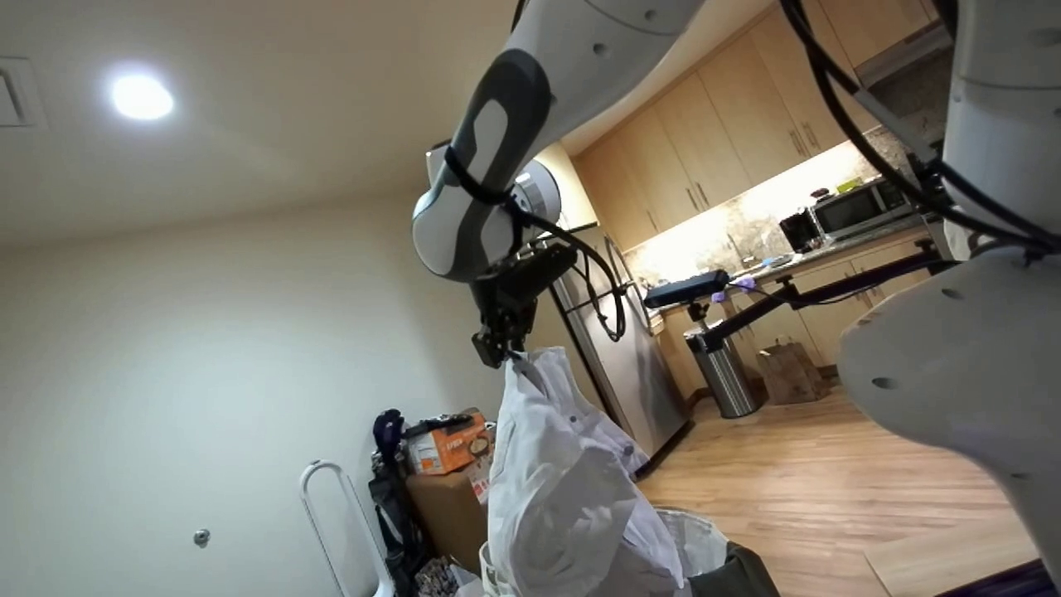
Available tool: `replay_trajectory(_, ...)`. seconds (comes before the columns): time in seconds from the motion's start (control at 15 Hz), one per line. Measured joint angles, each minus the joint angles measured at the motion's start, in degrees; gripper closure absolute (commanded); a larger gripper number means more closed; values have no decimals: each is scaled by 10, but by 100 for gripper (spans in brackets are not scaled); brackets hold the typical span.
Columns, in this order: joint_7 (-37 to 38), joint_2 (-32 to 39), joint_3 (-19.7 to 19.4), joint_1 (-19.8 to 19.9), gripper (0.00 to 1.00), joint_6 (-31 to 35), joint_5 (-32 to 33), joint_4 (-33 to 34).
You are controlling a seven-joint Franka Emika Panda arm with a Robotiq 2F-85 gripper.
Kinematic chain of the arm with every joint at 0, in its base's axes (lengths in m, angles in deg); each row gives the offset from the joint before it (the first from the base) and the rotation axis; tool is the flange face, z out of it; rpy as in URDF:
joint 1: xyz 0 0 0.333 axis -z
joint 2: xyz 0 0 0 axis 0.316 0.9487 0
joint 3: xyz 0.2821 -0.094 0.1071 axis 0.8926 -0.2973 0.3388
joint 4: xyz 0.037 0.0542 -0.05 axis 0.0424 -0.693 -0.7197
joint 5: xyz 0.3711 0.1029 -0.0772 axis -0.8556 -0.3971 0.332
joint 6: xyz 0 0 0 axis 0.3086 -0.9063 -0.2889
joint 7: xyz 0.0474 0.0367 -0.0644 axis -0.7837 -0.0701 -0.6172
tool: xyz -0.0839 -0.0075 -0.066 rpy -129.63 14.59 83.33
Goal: Move all the clothes from the couch and put them in the carrier bag
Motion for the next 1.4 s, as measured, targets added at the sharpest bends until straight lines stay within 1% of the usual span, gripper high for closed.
replay_trajectory(0.2, 0, 0, 10, 5, 96, -4, -12, 0)
replay_trajectory(0.33, 0, -8, 17, 16, 96, -34, -40, 2)
replay_trajectory(0.4, 0, -15, 21, 29, 96, -44, -52, 1)
replay_trajectory(0.53, 1, -35, 30, 68, 96, -46, -71, 1)
replay_trajectory(0.67, 2, -55, 32, 116, 96, -49, -88, 9)
replay_trajectory(0.87, 4, -75, 34, 192, 96, -62, -119, 48)
replay_trajectory(1.07, 16, -79, 42, 265, 96, -73, -146, 98)
replay_trajectory(1.2, 24, -79, 63, 308, 96, -71, -154, 118)
replay_trajectory(1.27, 26, -79, 80, 327, 96, -63, -155, 119)
replay_trajectory(1.4, 27, -79, 116, 350, 96, -37, -163, 106)
